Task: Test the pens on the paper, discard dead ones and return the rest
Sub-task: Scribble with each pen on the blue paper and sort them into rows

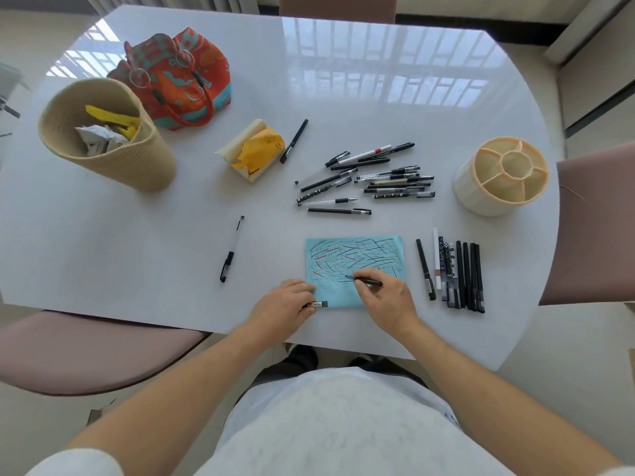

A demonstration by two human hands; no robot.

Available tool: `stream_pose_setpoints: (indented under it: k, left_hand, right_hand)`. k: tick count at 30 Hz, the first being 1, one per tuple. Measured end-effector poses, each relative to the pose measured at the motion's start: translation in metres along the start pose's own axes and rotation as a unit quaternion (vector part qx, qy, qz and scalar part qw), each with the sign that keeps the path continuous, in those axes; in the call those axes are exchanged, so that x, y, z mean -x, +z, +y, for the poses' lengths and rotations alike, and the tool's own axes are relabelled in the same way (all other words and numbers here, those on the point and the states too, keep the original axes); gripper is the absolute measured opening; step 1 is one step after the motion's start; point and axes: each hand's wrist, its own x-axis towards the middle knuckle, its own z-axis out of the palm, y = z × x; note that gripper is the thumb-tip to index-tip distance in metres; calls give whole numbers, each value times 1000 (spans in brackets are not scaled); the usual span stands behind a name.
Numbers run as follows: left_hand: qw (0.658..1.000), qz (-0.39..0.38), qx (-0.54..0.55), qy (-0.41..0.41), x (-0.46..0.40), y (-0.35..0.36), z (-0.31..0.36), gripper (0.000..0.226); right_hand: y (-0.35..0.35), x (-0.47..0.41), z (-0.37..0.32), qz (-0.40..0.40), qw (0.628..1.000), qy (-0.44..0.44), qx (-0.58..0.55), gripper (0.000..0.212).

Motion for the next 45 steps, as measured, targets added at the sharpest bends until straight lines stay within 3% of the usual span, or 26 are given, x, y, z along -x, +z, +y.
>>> stream_pose_setpoints:
  k: [6,11,16,27,32,39,41,43,45]
  left_hand:
    - [1000,-10,5,-15,-1,1,1,20]
    - [999,-8,12,-36,-4,3,5,24]
    - [998,11,27,-52,-10,2,13,24]
    - [997,-22,44,-54,-27,-9,40,20]
    - [997,-46,31,-60,-37,-14,57,19]
    - [992,-21,103,-68,-42,-12,58,17]
    - [992,-13,104,-75,-45,-13,52,28]
    - [992,-7,89,-94,-43,-13,40,39]
    - [991,-10,64,-113,-38,-12,27,38]
  right_hand:
    - [-2,-2,0,12,999,33,-5,10]
    - [-9,1,-5,71,973,99,-196,18]
    - [-16,10,-17,22,948,108,-297,9]
    - [-13,22,-25,-21,934,120,-335,2]
    - [-4,23,-20,15,931,139,-337,9]
    - [-28,3,-20,-12,935,160,-317,9]
    - [-50,-13,-16,17,938,174,-301,5]
    - [-75,-29,-7,38,973,177,-140,6]
    - [-93,-39,6,16,980,175,96,14]
